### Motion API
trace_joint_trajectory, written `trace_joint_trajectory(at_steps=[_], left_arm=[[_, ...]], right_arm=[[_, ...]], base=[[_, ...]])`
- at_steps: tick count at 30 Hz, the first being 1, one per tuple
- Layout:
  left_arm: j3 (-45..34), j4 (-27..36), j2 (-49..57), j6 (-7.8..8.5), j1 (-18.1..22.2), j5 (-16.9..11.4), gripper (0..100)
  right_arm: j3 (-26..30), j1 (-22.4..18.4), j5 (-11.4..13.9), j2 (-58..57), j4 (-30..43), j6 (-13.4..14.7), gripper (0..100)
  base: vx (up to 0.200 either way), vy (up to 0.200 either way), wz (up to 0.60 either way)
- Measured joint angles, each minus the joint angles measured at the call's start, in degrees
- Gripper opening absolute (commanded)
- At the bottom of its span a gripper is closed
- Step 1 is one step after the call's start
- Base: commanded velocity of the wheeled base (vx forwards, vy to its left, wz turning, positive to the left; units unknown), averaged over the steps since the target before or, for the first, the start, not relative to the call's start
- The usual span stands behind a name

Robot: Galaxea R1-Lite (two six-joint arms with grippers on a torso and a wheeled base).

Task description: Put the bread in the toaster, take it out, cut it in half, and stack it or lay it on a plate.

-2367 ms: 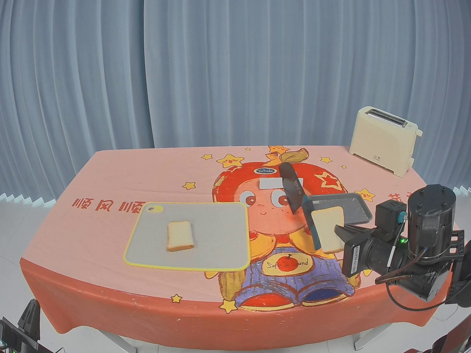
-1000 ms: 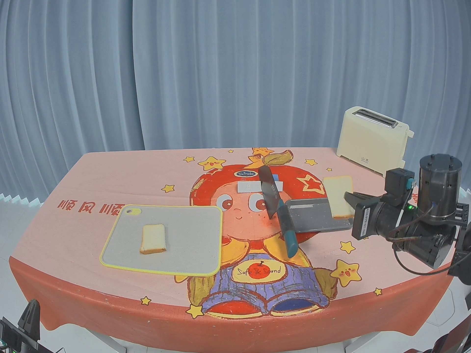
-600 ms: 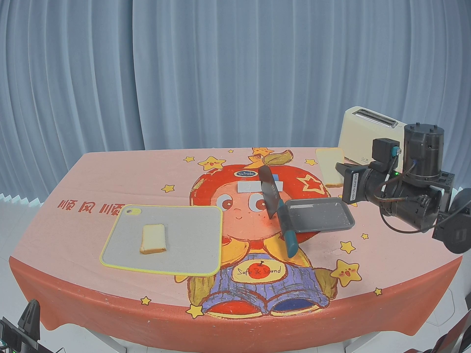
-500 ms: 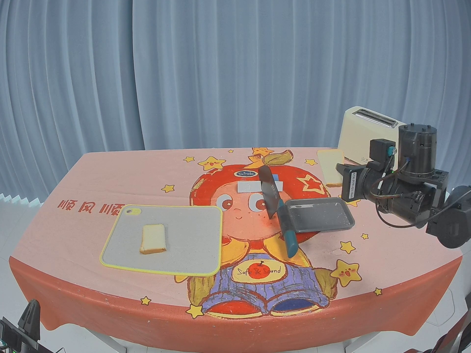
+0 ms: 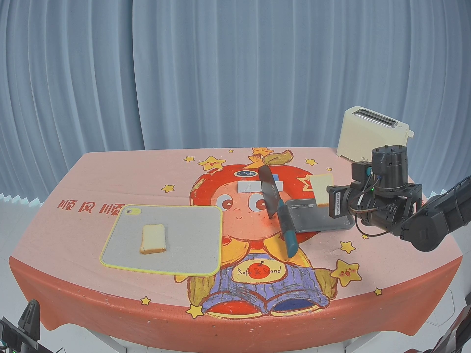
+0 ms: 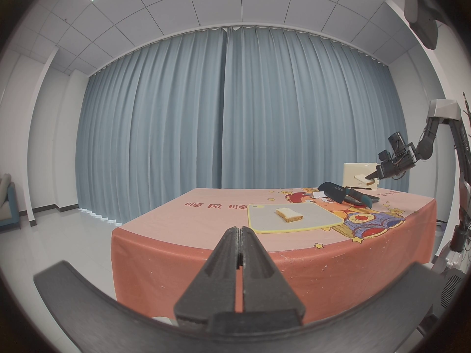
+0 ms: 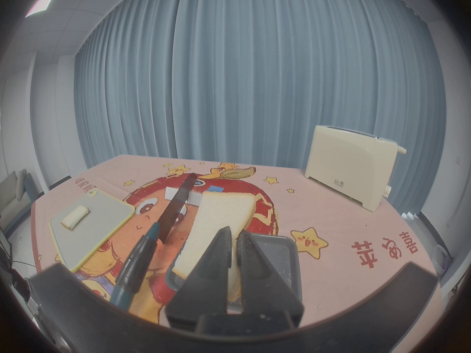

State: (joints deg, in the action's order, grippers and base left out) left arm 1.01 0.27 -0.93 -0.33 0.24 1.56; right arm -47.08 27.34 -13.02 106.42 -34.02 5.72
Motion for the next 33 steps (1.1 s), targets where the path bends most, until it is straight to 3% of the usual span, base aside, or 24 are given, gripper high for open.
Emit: trace_joint_trajectory(at_steps=[21,33], left_arm=[[0.0,0.0,0.0,0.01,0.0,0.0,0],[0.0,0.0,0.0,0.04,0.0,-0.1,0]], right_arm=[[1.4,1.0,-0.8,4.3,-0.1,0.0,0],[1.3,0.5,-0.9,6.5,-3.7,-0.1,0]], base=[[0.0,0.0,0.0],[0.0,0.0,0.0]])
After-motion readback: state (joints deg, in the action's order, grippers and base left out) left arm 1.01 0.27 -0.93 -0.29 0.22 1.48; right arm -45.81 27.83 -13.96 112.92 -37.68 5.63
